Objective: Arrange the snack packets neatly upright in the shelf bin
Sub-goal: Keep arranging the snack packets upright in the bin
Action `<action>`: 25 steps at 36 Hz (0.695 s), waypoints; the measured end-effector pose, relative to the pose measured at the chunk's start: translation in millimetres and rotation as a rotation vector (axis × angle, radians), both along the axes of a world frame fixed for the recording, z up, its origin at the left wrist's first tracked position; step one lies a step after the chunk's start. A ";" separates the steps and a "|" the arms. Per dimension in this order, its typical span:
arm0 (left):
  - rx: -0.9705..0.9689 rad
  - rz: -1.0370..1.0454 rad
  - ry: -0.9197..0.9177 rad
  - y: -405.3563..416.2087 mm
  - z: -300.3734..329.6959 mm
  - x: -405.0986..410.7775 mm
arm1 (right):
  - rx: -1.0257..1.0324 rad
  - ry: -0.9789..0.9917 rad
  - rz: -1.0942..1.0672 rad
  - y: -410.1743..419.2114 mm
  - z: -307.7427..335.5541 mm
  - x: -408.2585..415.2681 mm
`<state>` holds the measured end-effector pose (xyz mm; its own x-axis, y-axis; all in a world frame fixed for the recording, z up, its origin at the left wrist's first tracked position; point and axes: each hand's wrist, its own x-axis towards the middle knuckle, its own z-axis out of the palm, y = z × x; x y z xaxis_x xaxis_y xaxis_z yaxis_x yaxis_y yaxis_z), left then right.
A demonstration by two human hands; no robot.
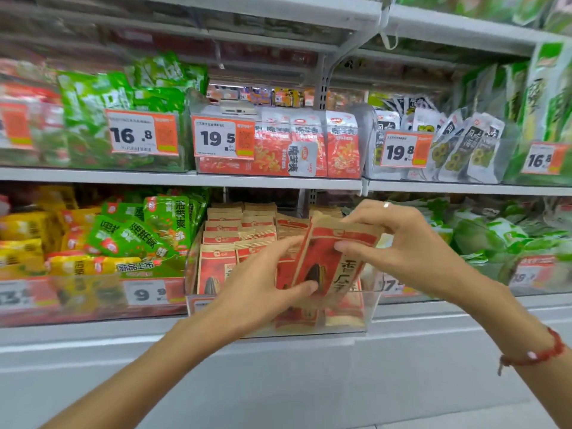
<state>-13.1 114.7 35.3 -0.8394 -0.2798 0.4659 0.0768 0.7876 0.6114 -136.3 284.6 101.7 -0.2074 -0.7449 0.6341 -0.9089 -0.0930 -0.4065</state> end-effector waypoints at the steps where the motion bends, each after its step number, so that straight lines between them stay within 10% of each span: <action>1: 0.063 -0.038 -0.010 -0.8 -2.6 3.7 | 0.013 -0.066 0.021 -2.0 0.5 4.5; 13: 0.589 -0.014 0.106 -16.1 -34.4 35.1 | -0.097 -0.898 0.011 -55.8 -75.1 38.2; 19: 0.822 0.084 0.129 -16.2 -46.2 41.4 | 0.242 -0.866 0.024 -52.8 -104.5 41.1; 25: 0.690 0.264 0.177 -11.9 -51.2 46.5 | 0.109 -0.797 -0.031 -59.6 -106.5 44.1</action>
<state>33.4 102.8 -15.8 -0.6331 -0.7380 0.2335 0.0810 0.2368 0.9682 -92.2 225.0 -4.7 -0.5887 -0.7804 0.2109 -0.3429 0.0048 -0.9394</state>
